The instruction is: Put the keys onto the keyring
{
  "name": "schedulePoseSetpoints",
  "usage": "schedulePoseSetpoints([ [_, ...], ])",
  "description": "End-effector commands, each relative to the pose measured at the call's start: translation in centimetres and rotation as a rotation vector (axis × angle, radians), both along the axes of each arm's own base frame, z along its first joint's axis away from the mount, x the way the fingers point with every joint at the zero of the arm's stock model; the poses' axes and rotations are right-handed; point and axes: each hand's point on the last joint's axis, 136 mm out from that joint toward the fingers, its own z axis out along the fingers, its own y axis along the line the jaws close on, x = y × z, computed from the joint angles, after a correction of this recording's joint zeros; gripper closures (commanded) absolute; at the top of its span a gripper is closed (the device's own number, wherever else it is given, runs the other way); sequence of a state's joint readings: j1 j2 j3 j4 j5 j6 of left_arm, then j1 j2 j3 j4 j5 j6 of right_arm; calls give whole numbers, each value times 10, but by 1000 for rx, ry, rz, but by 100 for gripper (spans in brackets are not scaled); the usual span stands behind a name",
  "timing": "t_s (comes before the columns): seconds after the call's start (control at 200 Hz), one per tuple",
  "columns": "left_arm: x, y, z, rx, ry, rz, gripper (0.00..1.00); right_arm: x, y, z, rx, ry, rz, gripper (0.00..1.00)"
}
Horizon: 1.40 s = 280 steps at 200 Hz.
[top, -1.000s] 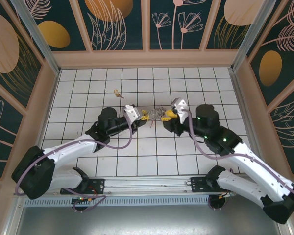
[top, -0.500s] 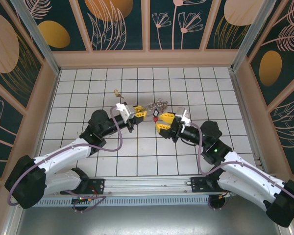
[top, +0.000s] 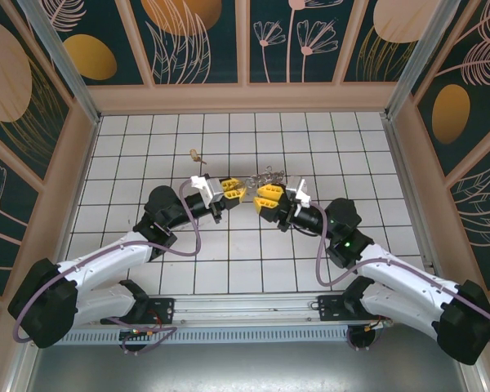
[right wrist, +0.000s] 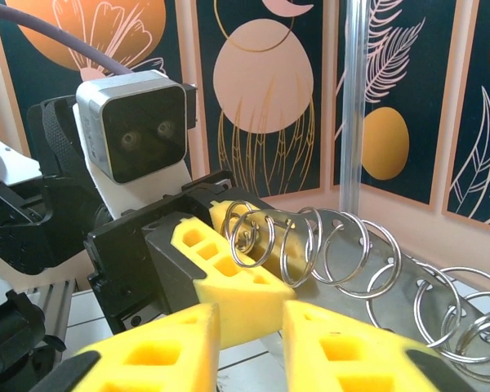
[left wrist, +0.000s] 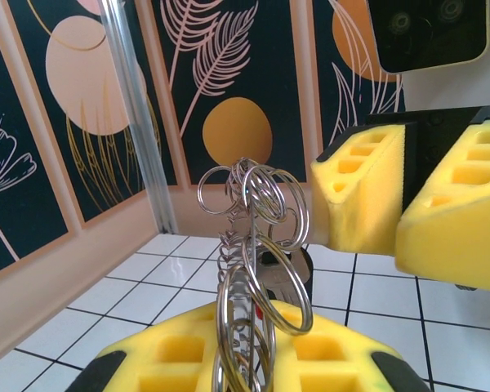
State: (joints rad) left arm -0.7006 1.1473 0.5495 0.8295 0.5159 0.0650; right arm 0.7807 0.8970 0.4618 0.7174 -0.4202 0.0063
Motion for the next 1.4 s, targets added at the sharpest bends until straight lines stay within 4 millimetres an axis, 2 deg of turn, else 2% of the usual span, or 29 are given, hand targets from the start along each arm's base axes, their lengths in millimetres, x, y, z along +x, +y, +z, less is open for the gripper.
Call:
schedulePoseSetpoints([
  [0.0, -8, 0, 17, -60, -57, -27, 100, -5, 0, 16, 46, -57, 12, 74],
  [0.245, -12, -2, 15, -58, -70, -41, 100, 0, 0, 17, 55, -39, -4, 70],
  [0.531, -14, -2, 15, -60, -80, -44, 100, 2, 3, 19, 62, -26, 2, 70],
  [0.771, -11, -3, 14, -59, -75, -29, 100, -2, 3, 24, 70, -40, 25, 77],
  [1.036, -7, -2, 10, -55, -75, -5, 100, 0, 3, 23, 75, -30, 15, 76],
  [1.396, -8, -3, 6, -44, -76, -11, 100, 12, 5, 20, 67, 8, -31, 77],
])
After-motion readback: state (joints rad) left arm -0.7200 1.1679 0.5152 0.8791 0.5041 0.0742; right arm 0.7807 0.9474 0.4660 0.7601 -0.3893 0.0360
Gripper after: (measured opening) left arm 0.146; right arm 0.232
